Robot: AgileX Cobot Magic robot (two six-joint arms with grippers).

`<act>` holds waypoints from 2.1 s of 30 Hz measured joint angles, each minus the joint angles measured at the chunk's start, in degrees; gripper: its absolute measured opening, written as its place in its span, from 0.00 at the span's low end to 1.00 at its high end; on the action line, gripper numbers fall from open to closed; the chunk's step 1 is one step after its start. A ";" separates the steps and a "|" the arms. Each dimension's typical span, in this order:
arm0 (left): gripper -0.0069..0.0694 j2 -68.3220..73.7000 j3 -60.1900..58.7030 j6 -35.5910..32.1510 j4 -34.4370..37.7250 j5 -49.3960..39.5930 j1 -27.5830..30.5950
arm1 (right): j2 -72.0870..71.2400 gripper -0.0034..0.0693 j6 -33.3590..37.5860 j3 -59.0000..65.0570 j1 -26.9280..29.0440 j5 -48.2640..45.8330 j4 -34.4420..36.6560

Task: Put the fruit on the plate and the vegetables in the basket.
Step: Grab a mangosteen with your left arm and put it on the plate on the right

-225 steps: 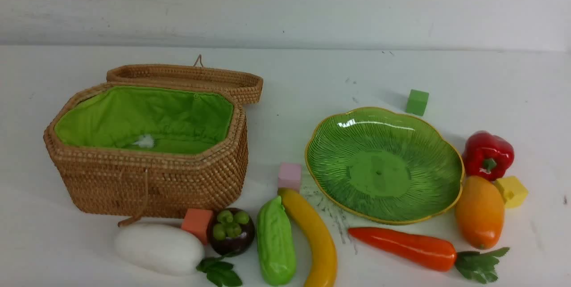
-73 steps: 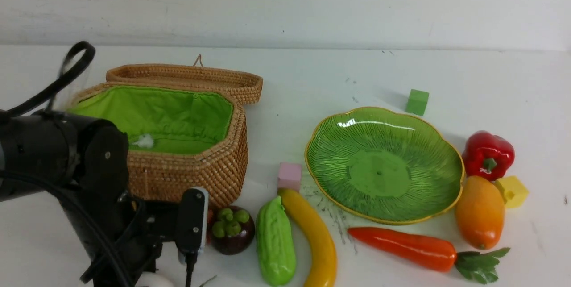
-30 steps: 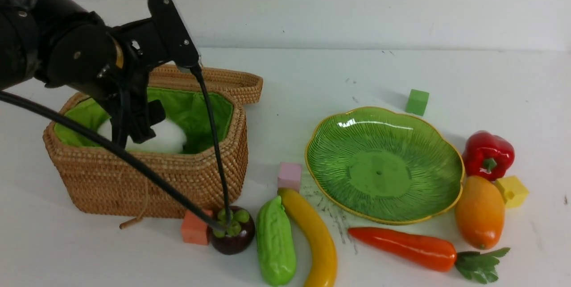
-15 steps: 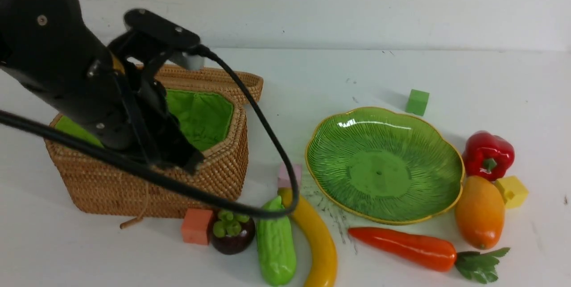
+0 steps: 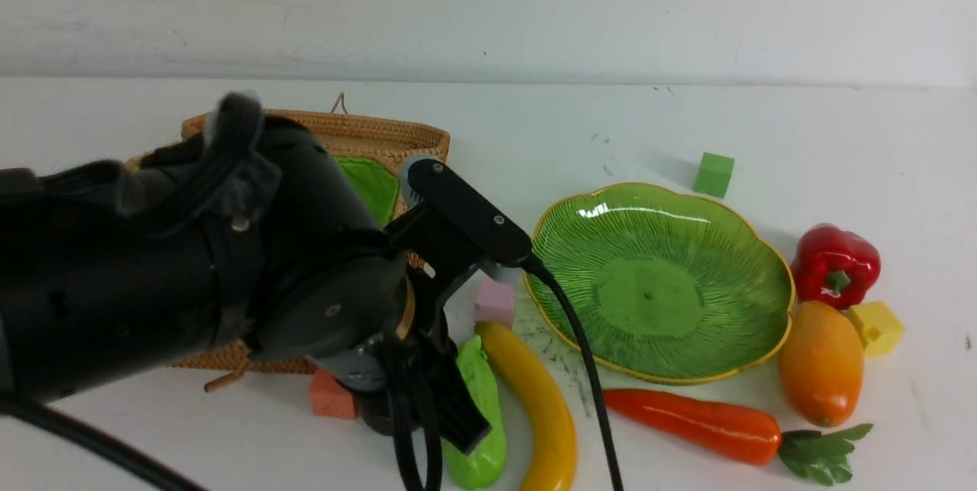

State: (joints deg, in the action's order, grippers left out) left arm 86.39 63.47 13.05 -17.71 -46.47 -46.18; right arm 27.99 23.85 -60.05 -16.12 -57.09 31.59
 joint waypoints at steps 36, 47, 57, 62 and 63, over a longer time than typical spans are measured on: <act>0.38 14.44 0.48 1.75 -10.88 3.54 1.83 | 0.00 0.21 0.00 0.00 0.00 -2.55 0.22; 0.23 13.64 0.80 1.75 -8.31 1.32 1.86 | 0.00 0.21 0.00 0.00 0.00 -2.55 0.22; 0.23 7.69 0.31 1.70 -1.08 -2.17 1.86 | 0.00 0.22 0.00 0.00 0.00 -2.55 0.22; 0.23 4.31 0.31 1.70 -0.97 -2.87 1.86 | 0.00 0.22 0.00 0.00 0.00 -2.10 0.22; 0.23 3.75 0.31 1.70 -0.97 -3.11 1.86 | 0.00 0.22 0.00 0.00 0.00 -2.05 0.22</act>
State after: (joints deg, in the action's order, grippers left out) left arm 90.15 63.78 14.75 -18.68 -49.58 -44.33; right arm 27.99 23.85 -60.05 -16.12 -59.15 31.80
